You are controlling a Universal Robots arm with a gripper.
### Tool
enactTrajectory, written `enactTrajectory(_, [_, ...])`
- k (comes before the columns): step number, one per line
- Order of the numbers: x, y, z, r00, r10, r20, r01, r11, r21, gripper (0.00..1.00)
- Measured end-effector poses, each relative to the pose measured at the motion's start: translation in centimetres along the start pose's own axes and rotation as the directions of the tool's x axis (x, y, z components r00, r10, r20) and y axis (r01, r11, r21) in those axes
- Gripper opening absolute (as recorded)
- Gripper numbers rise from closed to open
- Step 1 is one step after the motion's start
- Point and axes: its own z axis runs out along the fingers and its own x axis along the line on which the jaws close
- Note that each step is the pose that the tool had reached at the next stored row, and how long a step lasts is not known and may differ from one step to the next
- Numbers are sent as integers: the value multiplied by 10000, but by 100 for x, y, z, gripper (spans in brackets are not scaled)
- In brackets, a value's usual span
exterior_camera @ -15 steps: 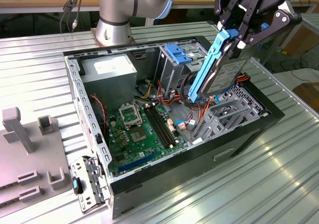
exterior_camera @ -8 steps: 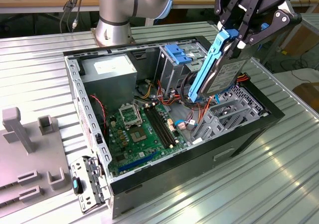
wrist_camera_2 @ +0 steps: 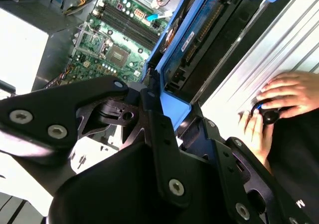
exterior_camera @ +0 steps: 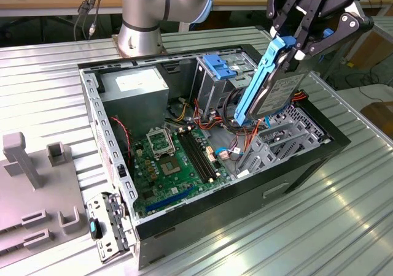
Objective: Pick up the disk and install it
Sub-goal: 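Insert the disk into the insertion slot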
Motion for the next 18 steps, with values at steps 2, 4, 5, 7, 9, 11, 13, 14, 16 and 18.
enactTrajectory(2, [3,-96,14,10000,-1,0,1,10000,0,37])
enactTrajectory(4, [36,-104,32,10000,-1,-1,1,10000,0,37])
enactTrajectory(5, [72,-103,42,10000,0,-1,0,10000,1,37])
enactTrajectory(7, [205,-99,75,10000,-1,0,1,10000,1,37])
enactTrajectory(9, [227,-102,94,10000,-1,2,1,10000,2,37])
enactTrajectory(11, [231,-152,115,10000,-5,-2,5,10000,1,37])
enactTrajectory(13, [238,-270,151,10000,-13,-1,13,10000,1,37])
enactTrajectory(14, [240,-294,159,10000,-13,-1,13,10000,1,37])
enactTrajectory(16, [248,-318,177,10000,-13,-2,13,10000,8,37])
enactTrajectory(18, [249,-324,189,10000,-13,-5,13,10000,59,37])
